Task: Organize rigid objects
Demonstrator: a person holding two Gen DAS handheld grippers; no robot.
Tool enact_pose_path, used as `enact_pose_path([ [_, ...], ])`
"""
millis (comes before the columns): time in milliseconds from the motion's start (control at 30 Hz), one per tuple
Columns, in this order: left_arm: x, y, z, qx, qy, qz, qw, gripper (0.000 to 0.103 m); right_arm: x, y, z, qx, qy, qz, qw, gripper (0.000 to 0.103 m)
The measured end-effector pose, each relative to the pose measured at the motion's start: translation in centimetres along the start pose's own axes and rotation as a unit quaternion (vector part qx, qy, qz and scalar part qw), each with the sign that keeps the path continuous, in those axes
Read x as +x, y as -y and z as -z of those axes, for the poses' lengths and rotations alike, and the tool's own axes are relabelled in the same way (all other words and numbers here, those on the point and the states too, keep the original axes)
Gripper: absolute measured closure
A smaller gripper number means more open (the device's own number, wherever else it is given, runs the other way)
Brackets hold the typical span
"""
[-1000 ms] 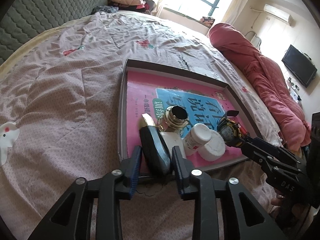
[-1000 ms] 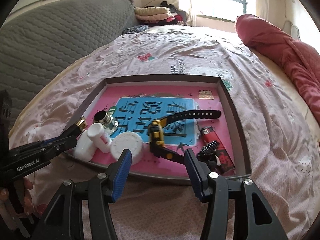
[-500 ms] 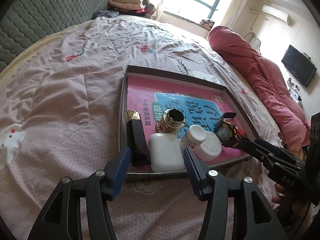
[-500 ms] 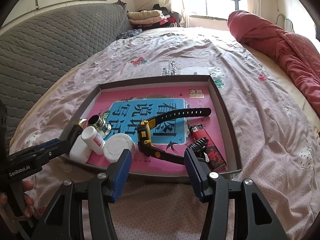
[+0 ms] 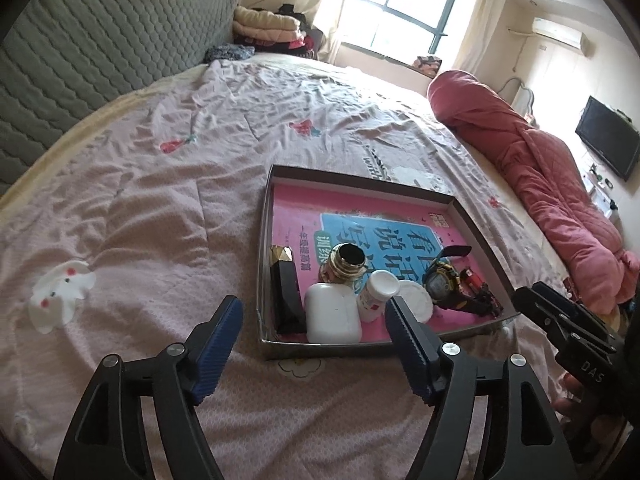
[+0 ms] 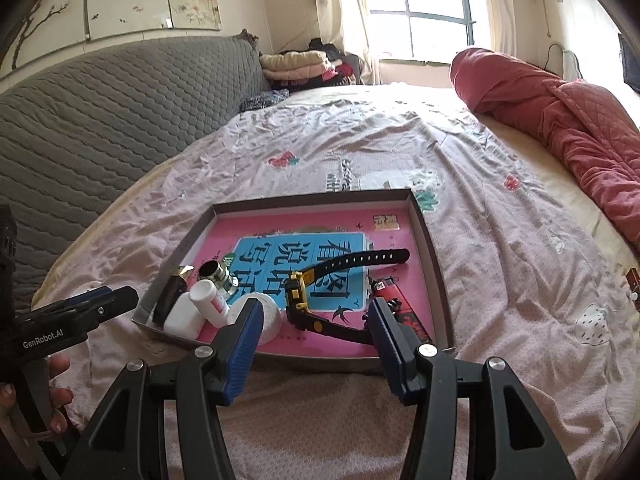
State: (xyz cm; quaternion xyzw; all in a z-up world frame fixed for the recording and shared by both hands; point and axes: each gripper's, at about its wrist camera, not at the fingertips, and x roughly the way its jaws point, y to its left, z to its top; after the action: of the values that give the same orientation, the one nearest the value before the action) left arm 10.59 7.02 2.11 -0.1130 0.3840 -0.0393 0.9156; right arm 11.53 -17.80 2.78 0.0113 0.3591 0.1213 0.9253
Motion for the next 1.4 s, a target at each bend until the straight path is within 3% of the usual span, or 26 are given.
enact_pose_path([
  [433,-3.9,3.6,1.2,0.039,0.007,-0.024,0.9989,0.027,-4.1,-0.5,1.0,-0.001,0.029,-0.002,1.000,0.049],
  [867,-5.7,4.9,3.5,0.030,-0.001,-0.056,0.9980,0.027,-7.4,-0.8,3.2,0.010,0.047,0.007,0.999,0.049],
  [1400,-6.1,4.8,6.1,0.027,-0.018,-0.074,0.9967,0.027,-7.7,-2.2,6.5,0.006,0.031,0.015,0.999,0.049],
])
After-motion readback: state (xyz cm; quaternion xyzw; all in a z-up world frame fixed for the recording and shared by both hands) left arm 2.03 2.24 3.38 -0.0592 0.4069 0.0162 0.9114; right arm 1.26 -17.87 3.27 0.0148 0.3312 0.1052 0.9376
